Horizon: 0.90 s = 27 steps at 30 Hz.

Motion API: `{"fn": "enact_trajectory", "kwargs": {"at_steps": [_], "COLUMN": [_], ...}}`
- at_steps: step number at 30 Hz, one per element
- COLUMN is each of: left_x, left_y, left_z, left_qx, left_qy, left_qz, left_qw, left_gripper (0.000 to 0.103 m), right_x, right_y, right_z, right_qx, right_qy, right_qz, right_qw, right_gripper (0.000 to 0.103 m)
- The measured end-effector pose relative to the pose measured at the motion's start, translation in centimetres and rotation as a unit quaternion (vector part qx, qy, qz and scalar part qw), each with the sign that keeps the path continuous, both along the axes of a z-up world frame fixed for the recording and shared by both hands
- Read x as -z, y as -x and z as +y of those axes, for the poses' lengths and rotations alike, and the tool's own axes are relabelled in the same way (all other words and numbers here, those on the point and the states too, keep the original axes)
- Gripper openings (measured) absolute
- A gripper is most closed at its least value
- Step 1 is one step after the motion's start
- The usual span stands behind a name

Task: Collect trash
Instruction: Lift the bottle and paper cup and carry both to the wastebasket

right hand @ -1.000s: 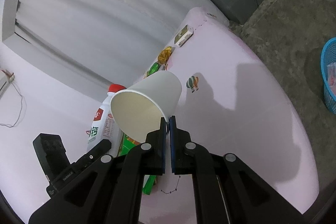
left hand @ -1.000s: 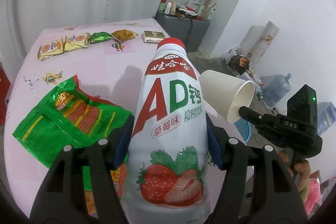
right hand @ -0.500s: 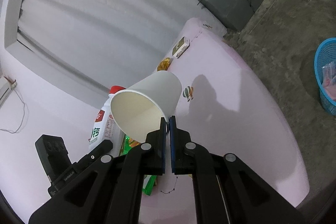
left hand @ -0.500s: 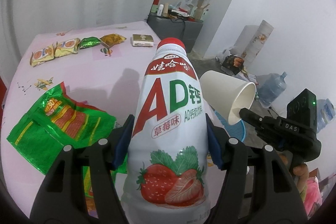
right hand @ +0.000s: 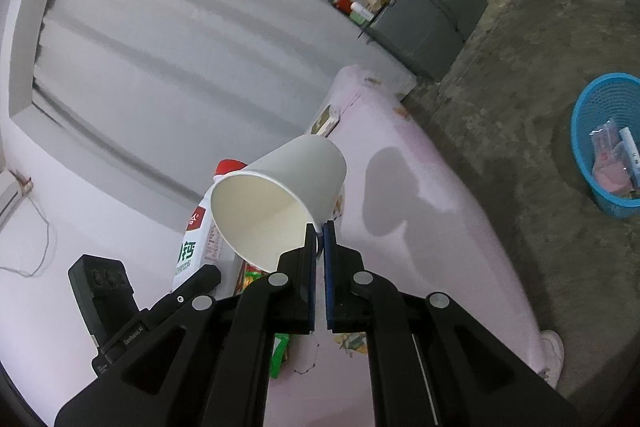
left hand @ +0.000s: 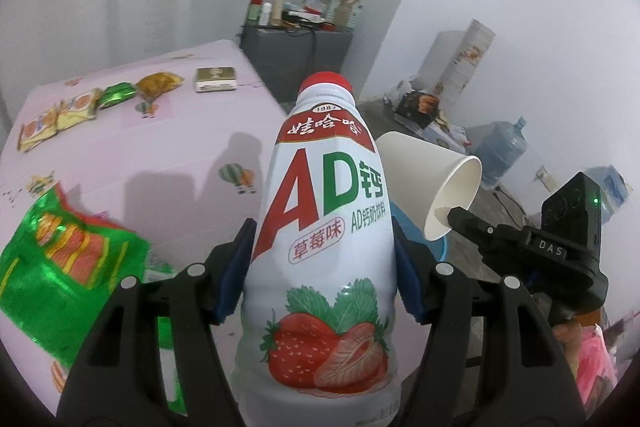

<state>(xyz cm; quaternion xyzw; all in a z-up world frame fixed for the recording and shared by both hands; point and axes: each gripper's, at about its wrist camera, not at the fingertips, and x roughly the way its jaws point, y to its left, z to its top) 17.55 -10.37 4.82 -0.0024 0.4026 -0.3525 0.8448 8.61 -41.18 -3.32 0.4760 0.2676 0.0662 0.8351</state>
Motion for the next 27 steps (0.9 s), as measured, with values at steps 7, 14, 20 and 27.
{"fn": "enact_trajectory", "kwargs": {"at_steps": [7, 14, 20, 27], "left_x": [0.4, 1.3, 3.1, 6.3], "left_y": [0.4, 0.7, 0.5, -0.1], "left_z": [-4.9, -10.4, -15.4, -23.0], "left_qx": [0.042, 0.088, 0.127, 0.178], "left_qy": [-0.005, -0.014, -0.025, -0.045], "left_qz": [0.007, 0.019, 0.043, 0.099], "left_qw": [0.9991, 0.9958, 0.9906, 0.9779], "left_gripper": [0.060, 0.060, 0.060, 0.060], "right_x": [0.9, 2.4, 4.0, 7.0], "right_y": [1.9, 3.9, 5.5, 8.3], "right_z": [-2.9, -6.2, -9.5, -15.1], "right_qx": [0.039, 0.079, 0.117, 0.184], "right_qy": [-0.006, -0.019, -0.025, -0.022], "right_qz": [0.002, 0.009, 0.024, 0.070], "right_qw": [0.999, 0.997, 0.993, 0.980], "right_gripper": [0.004, 0.004, 0.004, 0.004]}}
